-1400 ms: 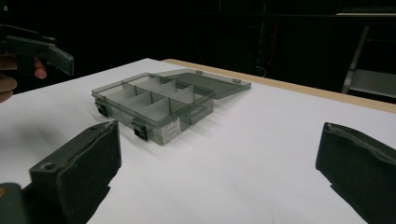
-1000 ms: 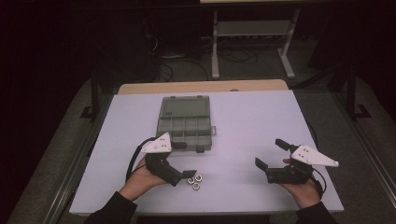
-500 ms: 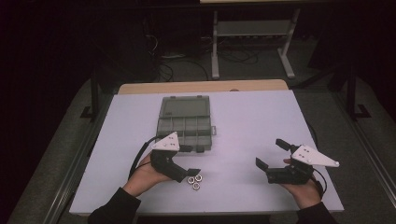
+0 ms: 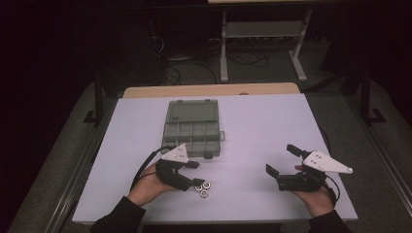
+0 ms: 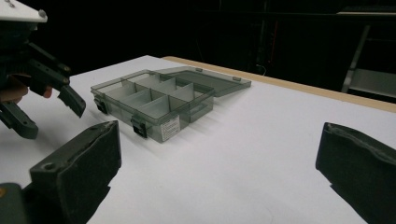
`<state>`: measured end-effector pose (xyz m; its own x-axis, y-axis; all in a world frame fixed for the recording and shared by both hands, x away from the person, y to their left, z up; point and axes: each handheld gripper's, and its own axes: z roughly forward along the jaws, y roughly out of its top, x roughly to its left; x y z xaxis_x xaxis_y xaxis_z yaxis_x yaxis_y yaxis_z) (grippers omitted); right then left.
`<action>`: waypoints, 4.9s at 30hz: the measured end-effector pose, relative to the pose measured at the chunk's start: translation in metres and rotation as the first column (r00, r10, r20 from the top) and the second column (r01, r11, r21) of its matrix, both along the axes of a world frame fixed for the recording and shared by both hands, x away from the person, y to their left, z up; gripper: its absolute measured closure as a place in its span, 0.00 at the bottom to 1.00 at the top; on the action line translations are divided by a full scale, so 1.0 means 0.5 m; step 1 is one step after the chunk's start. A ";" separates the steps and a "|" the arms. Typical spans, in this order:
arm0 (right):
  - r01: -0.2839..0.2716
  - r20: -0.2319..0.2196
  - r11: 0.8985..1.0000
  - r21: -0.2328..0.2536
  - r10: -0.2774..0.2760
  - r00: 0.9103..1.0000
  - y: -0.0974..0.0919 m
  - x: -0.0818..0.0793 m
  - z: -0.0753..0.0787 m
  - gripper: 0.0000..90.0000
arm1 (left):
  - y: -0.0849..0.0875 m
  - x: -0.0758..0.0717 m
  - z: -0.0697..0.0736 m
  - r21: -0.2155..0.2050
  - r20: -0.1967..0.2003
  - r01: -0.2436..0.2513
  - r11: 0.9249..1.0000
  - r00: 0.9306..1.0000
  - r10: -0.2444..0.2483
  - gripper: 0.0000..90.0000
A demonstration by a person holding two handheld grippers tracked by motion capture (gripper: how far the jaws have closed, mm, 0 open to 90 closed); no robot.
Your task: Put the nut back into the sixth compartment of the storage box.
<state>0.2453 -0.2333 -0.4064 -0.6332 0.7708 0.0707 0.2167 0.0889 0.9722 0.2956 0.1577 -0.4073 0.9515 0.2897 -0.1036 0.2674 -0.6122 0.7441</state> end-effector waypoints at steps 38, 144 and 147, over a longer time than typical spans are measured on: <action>0.002 -0.007 1.000 -0.011 -0.002 1.000 -0.001 0.002 -0.002 0.00 | -0.014 -0.006 -0.059 0.115 -0.052 0.055 0.992 0.997 -0.049 0.69; 0.006 -0.020 1.000 -0.006 -0.006 1.000 -0.002 0.002 -0.005 0.00 | 0.073 0.176 0.031 0.076 0.031 -0.315 0.946 0.949 0.314 0.78; 0.007 -0.020 1.000 -0.007 -0.007 1.000 -0.002 0.002 -0.005 0.00 | 0.074 0.180 0.021 0.084 0.023 -0.322 0.943 0.947 0.321 0.78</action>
